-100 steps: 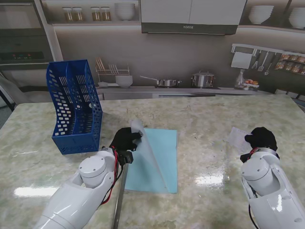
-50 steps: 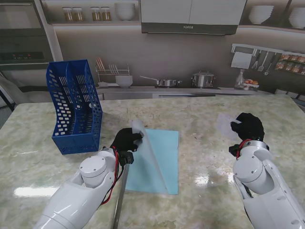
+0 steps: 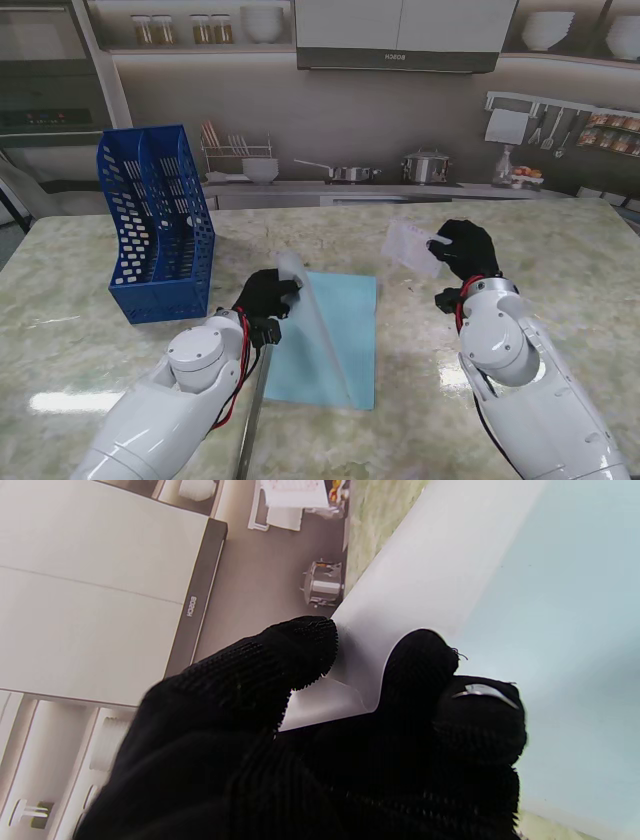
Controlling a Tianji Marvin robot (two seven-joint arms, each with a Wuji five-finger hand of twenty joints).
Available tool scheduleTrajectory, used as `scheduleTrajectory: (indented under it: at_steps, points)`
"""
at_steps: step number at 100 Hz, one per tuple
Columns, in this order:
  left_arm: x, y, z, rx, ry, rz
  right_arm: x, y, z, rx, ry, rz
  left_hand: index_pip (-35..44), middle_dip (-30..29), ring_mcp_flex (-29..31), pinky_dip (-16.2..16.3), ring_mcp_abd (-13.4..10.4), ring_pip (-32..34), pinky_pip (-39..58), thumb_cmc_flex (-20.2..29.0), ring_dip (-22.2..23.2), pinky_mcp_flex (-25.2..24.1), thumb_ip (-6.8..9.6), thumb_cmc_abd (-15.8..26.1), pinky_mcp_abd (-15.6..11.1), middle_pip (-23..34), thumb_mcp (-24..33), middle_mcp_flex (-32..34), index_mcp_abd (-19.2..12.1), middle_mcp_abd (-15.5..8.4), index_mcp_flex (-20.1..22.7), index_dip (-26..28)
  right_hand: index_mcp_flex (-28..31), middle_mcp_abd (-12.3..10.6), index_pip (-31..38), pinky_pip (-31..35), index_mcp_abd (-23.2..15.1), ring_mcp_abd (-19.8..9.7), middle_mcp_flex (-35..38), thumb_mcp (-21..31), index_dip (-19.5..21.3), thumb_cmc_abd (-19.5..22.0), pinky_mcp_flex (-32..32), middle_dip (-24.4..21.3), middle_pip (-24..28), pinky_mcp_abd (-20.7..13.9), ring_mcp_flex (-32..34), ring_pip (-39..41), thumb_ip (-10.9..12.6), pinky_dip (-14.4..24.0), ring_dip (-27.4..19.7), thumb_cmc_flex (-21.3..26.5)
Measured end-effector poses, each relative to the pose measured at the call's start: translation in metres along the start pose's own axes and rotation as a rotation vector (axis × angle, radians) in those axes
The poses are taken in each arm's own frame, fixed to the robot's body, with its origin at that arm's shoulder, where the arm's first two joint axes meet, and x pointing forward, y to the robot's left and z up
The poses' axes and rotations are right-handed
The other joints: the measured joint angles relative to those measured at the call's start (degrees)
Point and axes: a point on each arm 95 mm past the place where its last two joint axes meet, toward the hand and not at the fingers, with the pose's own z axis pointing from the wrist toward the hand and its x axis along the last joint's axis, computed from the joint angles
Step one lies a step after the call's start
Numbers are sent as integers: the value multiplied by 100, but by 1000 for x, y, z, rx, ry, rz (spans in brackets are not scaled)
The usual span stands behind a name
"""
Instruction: Open the sliding file folder, put the receipt in and insert it into the document holder
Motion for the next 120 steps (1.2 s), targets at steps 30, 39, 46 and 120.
scheduleTrajectory:
  at_steps: [30,39,46,120]
  points:
    - [-1,0,1,-3,-4,2,7,-28,-4,107,41,57,0,0,0,0,0,0,0,0,0,0,0,0,1,0,0,0,0,0,0,0,0,0,0,2,0,0,0,0,4,0,0,0,1,0,0,1,5,-1,0,0]
    - [-1,0,1,-4,-4,4,7,-37,-5,140,43,81,0,0,0,0,0,0,0,0,0,0,0,0,1,0,0,0,0,0,0,0,0,0,-1,2,0,0,0,0,4,0,0,0,1,0,1,1,6,-1,0,0]
    - [-1,0,1,-7,-4,5,5,-44,-4,162,38,100,0,0,0,0,0,0,0,0,0,0,0,0,1,0,0,0,0,0,0,0,0,0,-1,2,0,0,0,0,5,0,0,0,1,0,1,1,6,-2,0,0]
    - [1,2,2,-20,-2,15,-31,-112,12,467,-75,146,-13,-1,0,0,4,0,0,-13,-3,0,-10,-3,6,0,41,0,5,2,0,-19,0,0,-1,4,2,0,0,0,6,1,0,0,2,1,1,2,9,-2,1,0]
